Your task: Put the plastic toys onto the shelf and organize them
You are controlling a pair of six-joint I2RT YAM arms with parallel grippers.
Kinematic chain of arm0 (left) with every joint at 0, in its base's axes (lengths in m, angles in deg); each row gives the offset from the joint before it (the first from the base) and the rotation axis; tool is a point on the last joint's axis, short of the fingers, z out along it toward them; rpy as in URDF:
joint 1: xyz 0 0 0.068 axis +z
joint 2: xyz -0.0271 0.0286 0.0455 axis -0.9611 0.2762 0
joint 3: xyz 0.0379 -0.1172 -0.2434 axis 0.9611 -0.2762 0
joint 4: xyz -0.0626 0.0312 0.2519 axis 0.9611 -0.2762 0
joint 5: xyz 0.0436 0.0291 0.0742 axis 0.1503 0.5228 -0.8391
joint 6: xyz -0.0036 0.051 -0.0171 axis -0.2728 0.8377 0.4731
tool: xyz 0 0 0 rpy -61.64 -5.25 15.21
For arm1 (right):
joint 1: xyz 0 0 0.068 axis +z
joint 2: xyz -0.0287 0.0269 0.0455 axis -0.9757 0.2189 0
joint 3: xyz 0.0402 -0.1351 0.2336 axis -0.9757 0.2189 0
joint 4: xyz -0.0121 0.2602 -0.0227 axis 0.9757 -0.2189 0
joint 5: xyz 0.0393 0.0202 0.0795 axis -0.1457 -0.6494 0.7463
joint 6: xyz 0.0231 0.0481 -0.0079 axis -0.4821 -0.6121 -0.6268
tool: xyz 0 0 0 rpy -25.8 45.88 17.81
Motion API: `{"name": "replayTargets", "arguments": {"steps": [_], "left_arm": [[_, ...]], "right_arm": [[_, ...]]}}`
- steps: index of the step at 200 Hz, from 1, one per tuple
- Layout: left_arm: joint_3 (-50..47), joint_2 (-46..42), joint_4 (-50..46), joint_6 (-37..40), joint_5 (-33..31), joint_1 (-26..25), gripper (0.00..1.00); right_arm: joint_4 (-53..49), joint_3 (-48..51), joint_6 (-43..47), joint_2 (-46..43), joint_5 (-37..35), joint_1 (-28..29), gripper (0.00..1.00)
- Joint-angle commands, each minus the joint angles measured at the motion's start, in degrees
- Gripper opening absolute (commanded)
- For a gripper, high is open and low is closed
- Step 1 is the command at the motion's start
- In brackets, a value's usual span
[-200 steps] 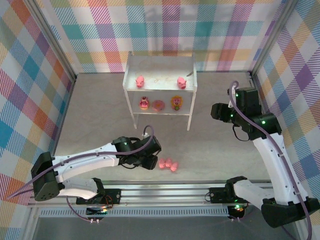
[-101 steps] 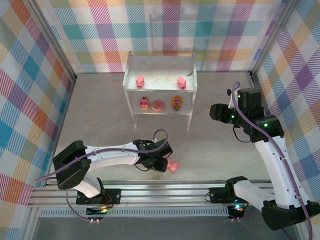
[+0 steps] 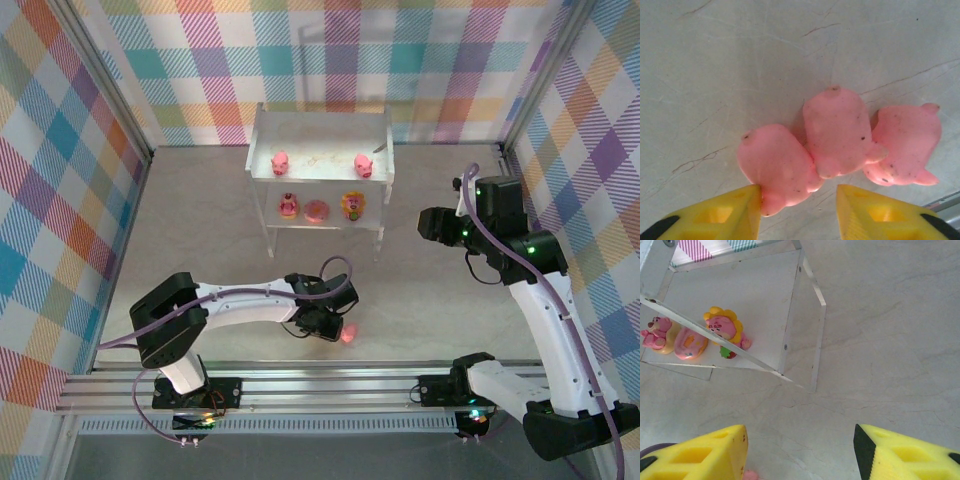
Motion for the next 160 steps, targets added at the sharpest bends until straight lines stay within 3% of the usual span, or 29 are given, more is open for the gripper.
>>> {"name": "replayTargets", "arguments": {"steps": [1, 118, 160], "left_arm": [[0.87, 0.29, -2.49, 1.22, 0.65, 0.24, 0.36], [1.31, 2.34, -3.93, 4.33, 0.57, 2.01, 0.34], [2.28, 2.66, -5.02, 6.94, 0.12, 2.59, 0.22]], "right_arm": [[1.77, 0.51, 0.77, -0.45, 1.32, -0.53, 0.59], [2.26, 0.77, 0.85, -0.61, 1.93, -1.06, 0.59], [2.38, 0.83, 1.01, -0.62, 1.94, -1.19, 0.59]]}}
